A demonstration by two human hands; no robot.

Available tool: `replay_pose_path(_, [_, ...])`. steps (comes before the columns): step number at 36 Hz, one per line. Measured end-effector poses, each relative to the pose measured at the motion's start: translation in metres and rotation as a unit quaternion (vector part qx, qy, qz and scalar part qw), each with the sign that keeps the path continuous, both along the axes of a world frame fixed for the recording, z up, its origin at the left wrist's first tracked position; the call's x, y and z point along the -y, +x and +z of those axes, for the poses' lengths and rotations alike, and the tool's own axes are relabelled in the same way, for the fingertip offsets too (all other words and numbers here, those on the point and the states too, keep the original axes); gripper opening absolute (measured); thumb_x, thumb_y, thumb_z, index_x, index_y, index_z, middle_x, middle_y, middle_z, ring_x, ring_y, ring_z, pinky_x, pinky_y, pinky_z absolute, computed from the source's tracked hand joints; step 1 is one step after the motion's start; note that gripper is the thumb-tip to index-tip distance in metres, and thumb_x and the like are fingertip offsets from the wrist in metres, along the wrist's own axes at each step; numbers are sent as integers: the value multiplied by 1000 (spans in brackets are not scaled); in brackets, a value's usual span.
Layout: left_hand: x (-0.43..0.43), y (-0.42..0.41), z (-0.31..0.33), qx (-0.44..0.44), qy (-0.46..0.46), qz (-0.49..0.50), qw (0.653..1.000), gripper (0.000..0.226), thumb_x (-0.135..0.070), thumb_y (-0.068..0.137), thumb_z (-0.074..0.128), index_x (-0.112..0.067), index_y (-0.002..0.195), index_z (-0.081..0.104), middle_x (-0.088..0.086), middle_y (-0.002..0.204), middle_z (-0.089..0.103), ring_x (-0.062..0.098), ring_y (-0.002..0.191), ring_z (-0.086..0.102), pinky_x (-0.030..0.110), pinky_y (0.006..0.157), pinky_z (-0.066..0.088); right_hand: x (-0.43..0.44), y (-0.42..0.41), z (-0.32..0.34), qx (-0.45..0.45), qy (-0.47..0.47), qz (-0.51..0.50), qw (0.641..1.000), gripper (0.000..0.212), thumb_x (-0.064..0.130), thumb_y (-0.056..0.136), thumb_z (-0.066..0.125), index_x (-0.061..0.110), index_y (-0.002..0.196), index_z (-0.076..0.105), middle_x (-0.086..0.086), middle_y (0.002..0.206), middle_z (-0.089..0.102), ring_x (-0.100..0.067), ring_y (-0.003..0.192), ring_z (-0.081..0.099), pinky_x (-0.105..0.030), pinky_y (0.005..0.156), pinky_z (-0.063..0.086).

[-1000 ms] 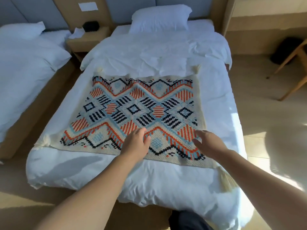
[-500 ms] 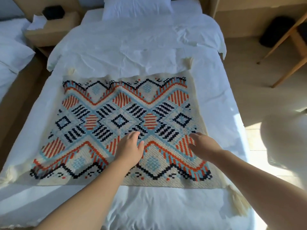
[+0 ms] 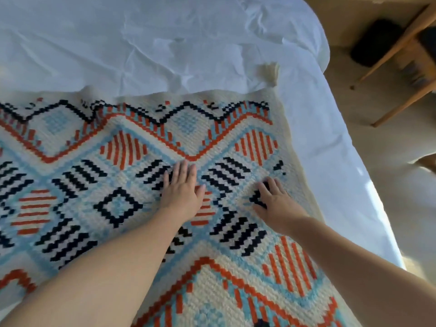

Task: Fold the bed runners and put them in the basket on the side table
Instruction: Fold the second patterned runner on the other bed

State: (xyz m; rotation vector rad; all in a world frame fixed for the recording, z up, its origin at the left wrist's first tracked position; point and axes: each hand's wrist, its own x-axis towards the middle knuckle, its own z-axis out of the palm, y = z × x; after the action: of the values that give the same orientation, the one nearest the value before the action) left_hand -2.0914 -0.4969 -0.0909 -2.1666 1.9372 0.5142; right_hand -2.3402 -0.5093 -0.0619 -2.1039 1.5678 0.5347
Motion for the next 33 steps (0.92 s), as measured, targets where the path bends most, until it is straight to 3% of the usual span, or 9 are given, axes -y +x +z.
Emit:
replay_pose_path(5, [44, 5, -38, -5, -45, -1, 999, 69, -58, 93, 0, -21, 149, -16, 3, 157, -20, 20, 144, -21, 46, 117, -13, 52, 5, -29, -29, -44, 37, 998, 74, 62, 95, 15, 23, 153, -10, -6, 159, -19, -24, 146, -17, -38, 119, -5])
replay_pose_path(9, [50, 8, -64, -3, -93, -5, 996, 69, -58, 91, -4, -20, 147, -16, 4, 157, -19, 19, 144, -21, 46, 117, -11, 109, 18, -35, -24, -60, 35, 997, 72, 61, 96, 13, 22, 153, -10, -3, 159, -20, -23, 146, -18, -40, 120, -5])
replay_pose_path(14, [53, 9, -77, -3, -97, -12, 995, 70, -57, 90, -6, -18, 145, -20, 5, 154, -27, 21, 141, -29, 47, 116, -13, 192, 37, -35, -9, -111, 31, 993, 60, 42, 102, 20, 20, 154, -2, -6, 161, -8, -25, 148, -6, -41, 120, 0])
replay_pose_path(18, [55, 10, -82, -4, -87, -16, 996, 71, -57, 88, -9, -16, 145, -21, 5, 153, -30, 22, 140, -31, 48, 116, -13, 249, 49, -29, 3, -137, -3, 991, 62, 19, 97, 39, 18, 152, 11, -6, 161, 7, -27, 147, 7, -44, 118, 12])
replay_pose_path(22, [57, 12, -90, -10, -91, -19, 996, 72, -57, 92, 1, -14, 149, 3, 8, 159, -5, 26, 147, -9, 50, 117, 3, 290, 50, -24, -21, -190, -17, 981, 62, 14, 87, 55, 15, 144, 30, -10, 147, 36, -31, 138, 29, -48, 112, 29])
replay_pose_path(25, [58, 13, -95, -16, -96, -26, 995, 71, -55, 94, 10, -10, 149, 14, 11, 159, 8, 29, 147, 4, 52, 115, 10, 310, 48, -17, -53, -204, -21, 977, 55, 4, 83, 56, 9, 135, 38, -15, 129, 48, -34, 125, 43, -48, 99, 43])
replay_pose_path(29, [58, 14, -99, -13, -106, -37, 994, 70, -54, 94, 11, -9, 148, 15, 12, 159, 10, 29, 147, 6, 52, 114, 11, 325, 45, -5, -84, -215, -28, 973, 19, 4, 86, 52, 6, 105, 55, -10, 89, 52, -33, 87, 56, -41, 71, 49])
replay_pose_path(33, [58, 15, -100, -15, -107, -36, 993, 71, -54, 93, 10, -10, 149, 10, 12, 159, 8, 29, 147, 4, 52, 115, 8, 322, 39, 2, -100, -223, -46, 969, 12, -2, 84, 50, 5, 88, 59, -12, 80, 58, -31, 76, 57, -37, 62, 49])
